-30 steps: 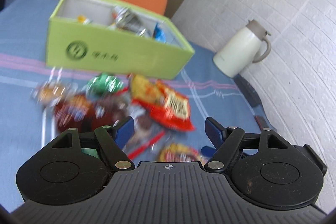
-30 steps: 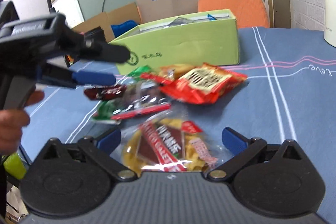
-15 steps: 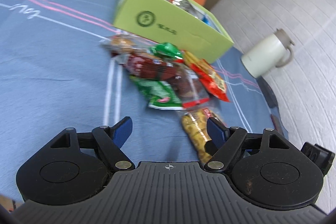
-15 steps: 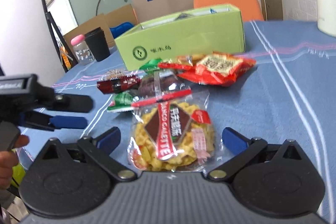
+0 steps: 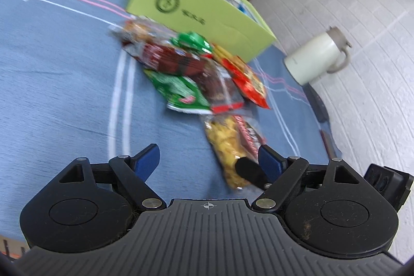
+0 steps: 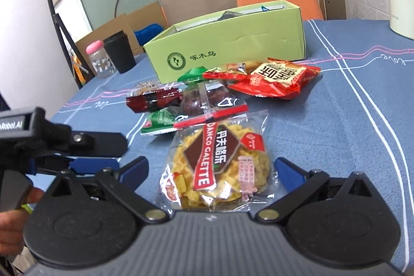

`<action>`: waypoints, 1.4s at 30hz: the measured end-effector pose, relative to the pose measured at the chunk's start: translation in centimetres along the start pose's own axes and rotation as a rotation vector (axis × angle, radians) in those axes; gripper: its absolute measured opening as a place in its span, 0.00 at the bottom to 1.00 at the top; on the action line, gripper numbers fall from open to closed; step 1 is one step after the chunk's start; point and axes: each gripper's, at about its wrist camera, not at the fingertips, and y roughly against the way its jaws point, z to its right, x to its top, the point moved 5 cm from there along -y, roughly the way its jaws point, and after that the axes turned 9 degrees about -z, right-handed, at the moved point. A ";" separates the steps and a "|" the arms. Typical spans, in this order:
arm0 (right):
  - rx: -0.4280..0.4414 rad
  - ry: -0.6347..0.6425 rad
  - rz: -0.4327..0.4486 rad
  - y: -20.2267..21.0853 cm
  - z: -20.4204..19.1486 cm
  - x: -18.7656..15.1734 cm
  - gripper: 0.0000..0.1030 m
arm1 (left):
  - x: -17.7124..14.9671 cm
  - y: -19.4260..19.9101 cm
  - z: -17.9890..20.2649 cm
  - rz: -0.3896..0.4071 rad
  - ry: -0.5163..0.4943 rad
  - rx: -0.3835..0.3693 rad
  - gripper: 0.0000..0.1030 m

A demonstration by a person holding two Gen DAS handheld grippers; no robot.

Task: Organize snacks
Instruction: 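Move the left gripper to the yellow Danco Galette waffle bag, then grasp the waffle bag with the left gripper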

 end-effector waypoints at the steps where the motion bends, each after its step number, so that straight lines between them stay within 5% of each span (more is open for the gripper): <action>1: -0.002 0.006 0.007 0.3 0.0 -0.1 1.00 | 0.0 -0.4 0.3 -0.012 -0.002 -0.010 0.68; 25: -0.042 0.154 0.052 -0.9 -0.9 -1.1 0.99 | 1.4 -5.0 4.1 -0.022 -0.070 0.121 0.65; 34: -0.149 0.219 -0.037 -1.7 -1.9 -0.5 0.99 | 1.0 -4.9 4.3 -0.038 -0.077 0.085 0.66; 42: -0.154 0.183 -0.024 -1.1 -0.6 -0.8 0.99 | 0.3 -5.2 4.8 -0.065 -0.111 0.031 0.59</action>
